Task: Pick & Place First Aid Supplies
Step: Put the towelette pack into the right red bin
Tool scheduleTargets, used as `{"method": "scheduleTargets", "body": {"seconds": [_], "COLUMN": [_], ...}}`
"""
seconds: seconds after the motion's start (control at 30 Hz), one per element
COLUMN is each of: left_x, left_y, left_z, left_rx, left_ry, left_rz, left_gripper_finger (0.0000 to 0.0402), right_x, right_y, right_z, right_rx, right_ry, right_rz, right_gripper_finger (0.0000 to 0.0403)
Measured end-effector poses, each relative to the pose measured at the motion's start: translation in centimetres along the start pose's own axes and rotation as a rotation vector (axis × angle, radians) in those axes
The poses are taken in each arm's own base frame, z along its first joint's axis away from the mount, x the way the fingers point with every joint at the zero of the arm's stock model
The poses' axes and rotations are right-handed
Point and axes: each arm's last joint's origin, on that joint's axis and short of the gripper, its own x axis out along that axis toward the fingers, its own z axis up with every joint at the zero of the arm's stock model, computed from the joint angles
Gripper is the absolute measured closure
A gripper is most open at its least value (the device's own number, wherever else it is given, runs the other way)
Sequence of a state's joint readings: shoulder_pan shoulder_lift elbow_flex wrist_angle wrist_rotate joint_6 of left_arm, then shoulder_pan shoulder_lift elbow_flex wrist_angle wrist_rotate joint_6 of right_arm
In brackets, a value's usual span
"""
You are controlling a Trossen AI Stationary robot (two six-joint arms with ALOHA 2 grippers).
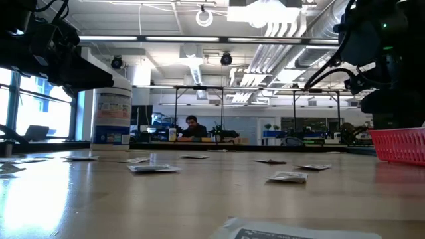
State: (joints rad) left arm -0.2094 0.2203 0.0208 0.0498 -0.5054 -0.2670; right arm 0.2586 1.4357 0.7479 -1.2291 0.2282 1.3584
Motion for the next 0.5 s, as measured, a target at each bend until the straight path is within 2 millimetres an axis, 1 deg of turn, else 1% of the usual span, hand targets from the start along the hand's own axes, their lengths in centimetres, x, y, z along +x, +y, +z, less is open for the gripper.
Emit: {"method": "scheduleTargets", "body": {"seconds": [0.1,0.2,0.3,0.4,0.5], "left_x": [0.0,0.0,0.0,0.0,0.0], "left_y": [0.0,0.0,0.0,0.0,0.0], "left_z": [0.0,0.0,0.0,0.0,0.0], "left_rx": [0.0,0.0,0.0,0.0,0.0], "left_ry": [0.0,0.0,0.0,0.0,0.0], "left_rz": [0.0,0.0,0.0,0.0,0.0], "left_gripper_finger": [0.0283,0.0283,0.0283,0.0283,0.0283], "right_x": [0.1,0.1,-0.5,-2.3,-5.0], "right_y": [-0.1,-0.2,-0.5,-1.0,-1.2], "right_z": [0.3,0.6,0.9,1.3,2.1], "right_rx": [0.017,0.021,0.017,0.004,0.004], "right_ry": [0.008,0.015,0.048,0.071,0.04], "right_rz": [-0.006,-0.008,-0.031,-0.071,-0.071], "right_gripper_finger": [0.0375,0.0352,0.0327,0.0308,0.03]}}
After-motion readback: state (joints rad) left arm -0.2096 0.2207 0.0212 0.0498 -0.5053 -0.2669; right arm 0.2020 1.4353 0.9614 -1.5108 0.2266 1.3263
